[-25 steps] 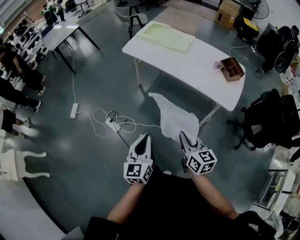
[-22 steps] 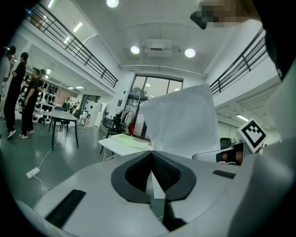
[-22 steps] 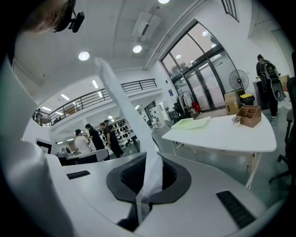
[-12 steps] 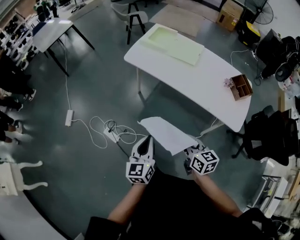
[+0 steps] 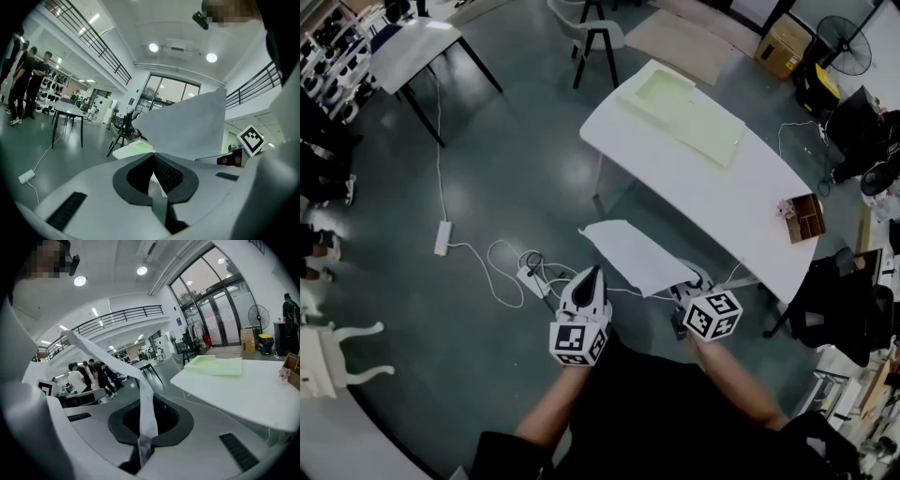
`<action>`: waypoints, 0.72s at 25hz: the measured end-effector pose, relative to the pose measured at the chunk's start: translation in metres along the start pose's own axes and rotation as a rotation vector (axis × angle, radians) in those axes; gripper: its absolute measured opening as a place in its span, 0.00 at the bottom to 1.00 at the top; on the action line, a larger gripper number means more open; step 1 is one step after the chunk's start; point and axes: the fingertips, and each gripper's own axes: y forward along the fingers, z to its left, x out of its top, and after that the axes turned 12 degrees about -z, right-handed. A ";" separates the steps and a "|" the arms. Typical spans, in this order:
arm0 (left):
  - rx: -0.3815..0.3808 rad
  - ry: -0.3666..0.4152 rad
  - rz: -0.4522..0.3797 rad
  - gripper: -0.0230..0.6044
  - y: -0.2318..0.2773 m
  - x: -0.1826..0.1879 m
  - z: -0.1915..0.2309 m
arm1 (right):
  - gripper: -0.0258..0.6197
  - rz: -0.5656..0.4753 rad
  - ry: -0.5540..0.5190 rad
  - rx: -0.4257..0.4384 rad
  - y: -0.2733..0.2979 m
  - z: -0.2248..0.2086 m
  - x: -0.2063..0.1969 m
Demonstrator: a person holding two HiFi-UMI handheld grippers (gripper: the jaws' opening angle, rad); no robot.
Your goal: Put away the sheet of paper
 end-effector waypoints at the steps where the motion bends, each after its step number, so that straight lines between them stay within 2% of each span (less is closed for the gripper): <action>1: 0.003 -0.004 -0.003 0.04 0.004 0.003 0.008 | 0.04 0.000 0.001 -0.002 0.009 0.002 0.003; 7: -0.029 0.004 -0.016 0.04 0.030 0.021 0.031 | 0.04 -0.019 -0.002 -0.037 0.037 -0.003 0.018; 18: -0.064 0.017 -0.001 0.04 0.069 0.020 0.020 | 0.04 -0.054 0.104 -0.128 0.044 -0.057 0.024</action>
